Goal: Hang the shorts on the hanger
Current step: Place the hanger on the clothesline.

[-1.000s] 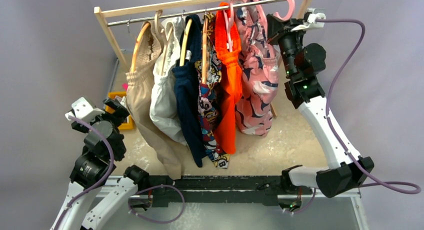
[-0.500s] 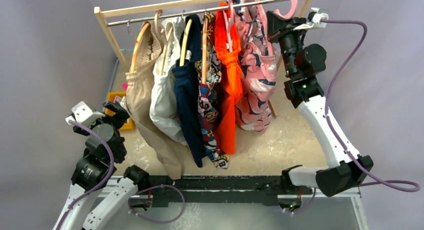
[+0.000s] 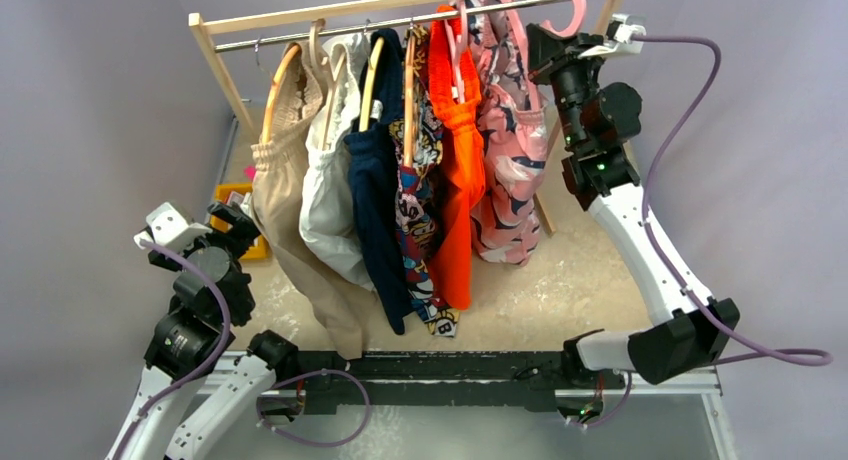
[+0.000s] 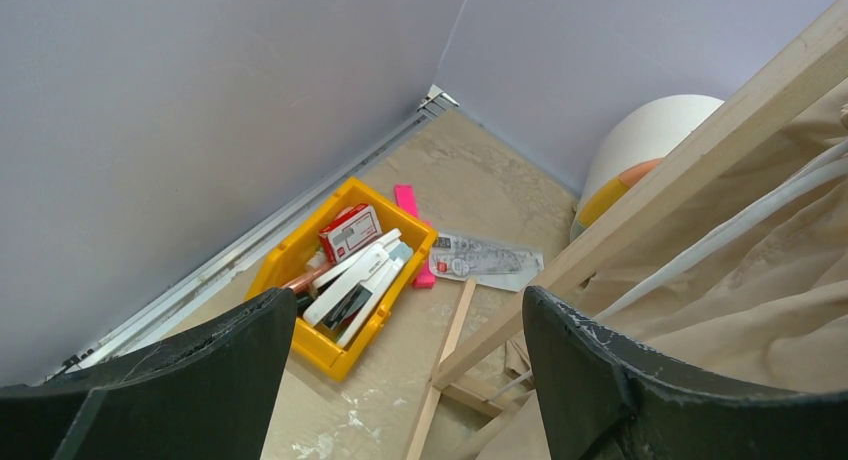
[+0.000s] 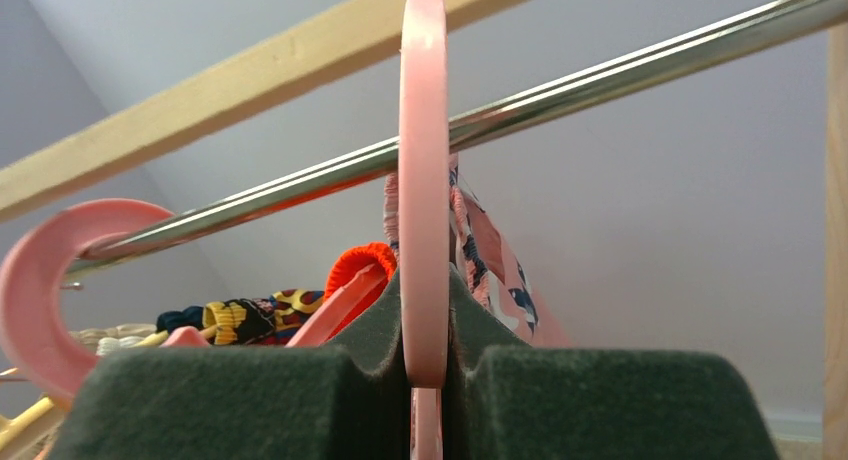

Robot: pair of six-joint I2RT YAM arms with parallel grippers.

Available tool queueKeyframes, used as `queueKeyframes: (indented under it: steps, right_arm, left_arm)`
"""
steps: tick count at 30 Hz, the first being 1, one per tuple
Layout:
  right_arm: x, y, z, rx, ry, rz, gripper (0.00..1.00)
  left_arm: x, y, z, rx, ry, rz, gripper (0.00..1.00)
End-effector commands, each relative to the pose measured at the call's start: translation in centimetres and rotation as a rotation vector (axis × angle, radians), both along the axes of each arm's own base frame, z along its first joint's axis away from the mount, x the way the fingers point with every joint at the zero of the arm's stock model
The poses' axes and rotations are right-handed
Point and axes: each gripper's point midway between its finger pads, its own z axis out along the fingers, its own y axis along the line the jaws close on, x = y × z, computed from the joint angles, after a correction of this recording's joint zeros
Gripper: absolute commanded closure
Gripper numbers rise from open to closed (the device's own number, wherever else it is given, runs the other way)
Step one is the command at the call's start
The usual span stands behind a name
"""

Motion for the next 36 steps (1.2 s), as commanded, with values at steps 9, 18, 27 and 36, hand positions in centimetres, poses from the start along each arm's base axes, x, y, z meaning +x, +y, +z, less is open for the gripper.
queueKeyframes:
  steps: [9,18,27,36]
  right_arm:
    - [-1.6,-0.5,5.4,0.082,-0.168,0.018,1.00]
    - [-1.4,0.3,5.3,0.123,-0.163,0.073,1.00]
    - [-1.0,0.6,5.1,0.148,-0.165,0.089,1.00]
    - [0.3,1.0,4.2,0.112,-0.124,0.079,1.00]
  left_arm:
    - [0.1,0.1,0.2,-0.019,-0.028,0.014,0.18]
    - [0.0,0.1,0.0,-0.025,-0.032,0.013,0.18]
    - [0.0,0.1,-0.2,-0.020,-0.023,0.014,0.18]
    - [-0.1,0.2,-0.4,-0.021,-0.025,0.021,0.18]
